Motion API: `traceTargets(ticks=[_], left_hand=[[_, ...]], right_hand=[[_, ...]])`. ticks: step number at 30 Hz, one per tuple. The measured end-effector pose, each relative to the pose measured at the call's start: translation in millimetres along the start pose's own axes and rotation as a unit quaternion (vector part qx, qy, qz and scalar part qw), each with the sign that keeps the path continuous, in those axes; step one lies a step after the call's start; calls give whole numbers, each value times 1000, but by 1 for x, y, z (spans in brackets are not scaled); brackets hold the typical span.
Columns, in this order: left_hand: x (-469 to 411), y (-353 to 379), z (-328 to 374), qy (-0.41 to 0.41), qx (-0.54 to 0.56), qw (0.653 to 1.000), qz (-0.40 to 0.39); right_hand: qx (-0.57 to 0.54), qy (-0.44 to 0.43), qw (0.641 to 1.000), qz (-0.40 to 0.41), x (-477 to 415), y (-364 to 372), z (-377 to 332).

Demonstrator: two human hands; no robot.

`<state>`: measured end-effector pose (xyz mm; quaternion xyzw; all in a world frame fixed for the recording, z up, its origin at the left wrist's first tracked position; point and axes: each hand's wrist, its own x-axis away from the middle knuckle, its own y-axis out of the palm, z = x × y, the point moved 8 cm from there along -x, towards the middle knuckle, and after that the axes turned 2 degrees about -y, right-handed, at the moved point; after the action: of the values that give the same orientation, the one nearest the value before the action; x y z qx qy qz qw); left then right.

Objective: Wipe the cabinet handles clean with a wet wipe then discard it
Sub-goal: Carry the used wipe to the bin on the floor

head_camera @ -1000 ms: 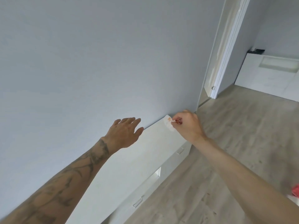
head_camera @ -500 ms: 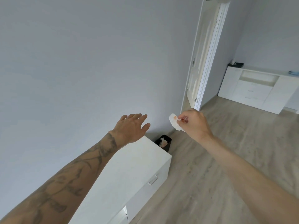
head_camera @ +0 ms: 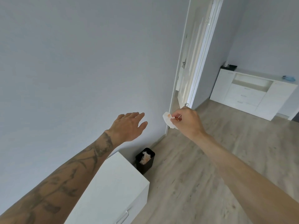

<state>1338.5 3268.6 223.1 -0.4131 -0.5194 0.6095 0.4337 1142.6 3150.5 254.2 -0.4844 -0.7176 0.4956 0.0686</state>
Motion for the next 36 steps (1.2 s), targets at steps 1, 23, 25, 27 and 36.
traceTargets(ticks=[1, 23, 25, 27, 36], left_hand=[[-20, 5, 7, -6, 1, 1000, 1], [-341, 134, -36, -216, 9, 976, -31], [-364, 169, -56, -232, 26, 971, -52], [-381, 203, -73, -245, 36, 966, -68], [-416, 358, -146, -342, 92, 926, -133]], right_hand=[[0, -5, 1000, -5, -18, 2, 16], [-55, -122, 975, -175, -364, 190, 199], [-54, -121, 969, -207, -382, 236, 215], [-52, -119, 962, -239, -394, 280, 232], [-44, -87, 927, -363, -400, 475, 308]])
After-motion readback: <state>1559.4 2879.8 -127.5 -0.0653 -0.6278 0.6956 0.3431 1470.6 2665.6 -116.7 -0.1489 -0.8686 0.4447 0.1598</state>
